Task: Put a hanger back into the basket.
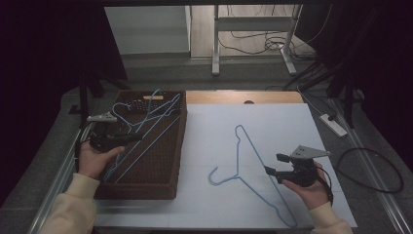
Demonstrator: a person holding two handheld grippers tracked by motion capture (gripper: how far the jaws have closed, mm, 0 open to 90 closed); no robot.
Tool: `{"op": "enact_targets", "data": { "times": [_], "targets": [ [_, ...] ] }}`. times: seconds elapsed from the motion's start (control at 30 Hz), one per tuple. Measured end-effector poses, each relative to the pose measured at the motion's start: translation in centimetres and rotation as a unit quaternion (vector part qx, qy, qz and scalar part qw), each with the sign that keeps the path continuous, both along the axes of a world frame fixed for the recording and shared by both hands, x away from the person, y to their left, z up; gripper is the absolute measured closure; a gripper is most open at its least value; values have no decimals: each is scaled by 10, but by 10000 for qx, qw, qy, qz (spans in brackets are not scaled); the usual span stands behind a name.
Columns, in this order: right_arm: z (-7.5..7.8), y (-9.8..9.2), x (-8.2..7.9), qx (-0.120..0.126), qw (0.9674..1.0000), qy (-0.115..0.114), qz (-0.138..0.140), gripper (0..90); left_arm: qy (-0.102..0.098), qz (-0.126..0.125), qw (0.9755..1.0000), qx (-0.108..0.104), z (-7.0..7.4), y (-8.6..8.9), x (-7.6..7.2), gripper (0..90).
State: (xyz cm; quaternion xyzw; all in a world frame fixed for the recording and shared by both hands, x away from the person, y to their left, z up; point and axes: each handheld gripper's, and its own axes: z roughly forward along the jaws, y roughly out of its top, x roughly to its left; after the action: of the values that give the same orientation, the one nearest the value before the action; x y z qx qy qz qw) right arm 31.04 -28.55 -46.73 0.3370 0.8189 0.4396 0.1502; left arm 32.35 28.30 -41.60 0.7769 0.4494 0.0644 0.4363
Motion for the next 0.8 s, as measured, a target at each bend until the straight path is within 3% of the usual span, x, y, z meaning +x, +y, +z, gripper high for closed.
{"op": "enact_targets", "data": {
  "times": [0.17, 0.47, 0.67, 0.8],
  "targets": [
    [0, 1, 0, -26, 10000, 13, -2, 304, 166, -60, 9996, 203, -8, -4, 5, 858],
    [-1, 1, 0, -52, 10000, 35, -5, 300, 469, 81, 9980, 419, -24, -4, 13, 857],
    [-2, 2, 0, -91, 10000, 38, -1, 299, 623, 386, 9958, 550, -30, 2, 17, 856],
    [-2, 3, 0, -111, 9999, 42, -3, 298, 709, 684, 9919, 806, -31, 5, 19, 847]
  ]
}}
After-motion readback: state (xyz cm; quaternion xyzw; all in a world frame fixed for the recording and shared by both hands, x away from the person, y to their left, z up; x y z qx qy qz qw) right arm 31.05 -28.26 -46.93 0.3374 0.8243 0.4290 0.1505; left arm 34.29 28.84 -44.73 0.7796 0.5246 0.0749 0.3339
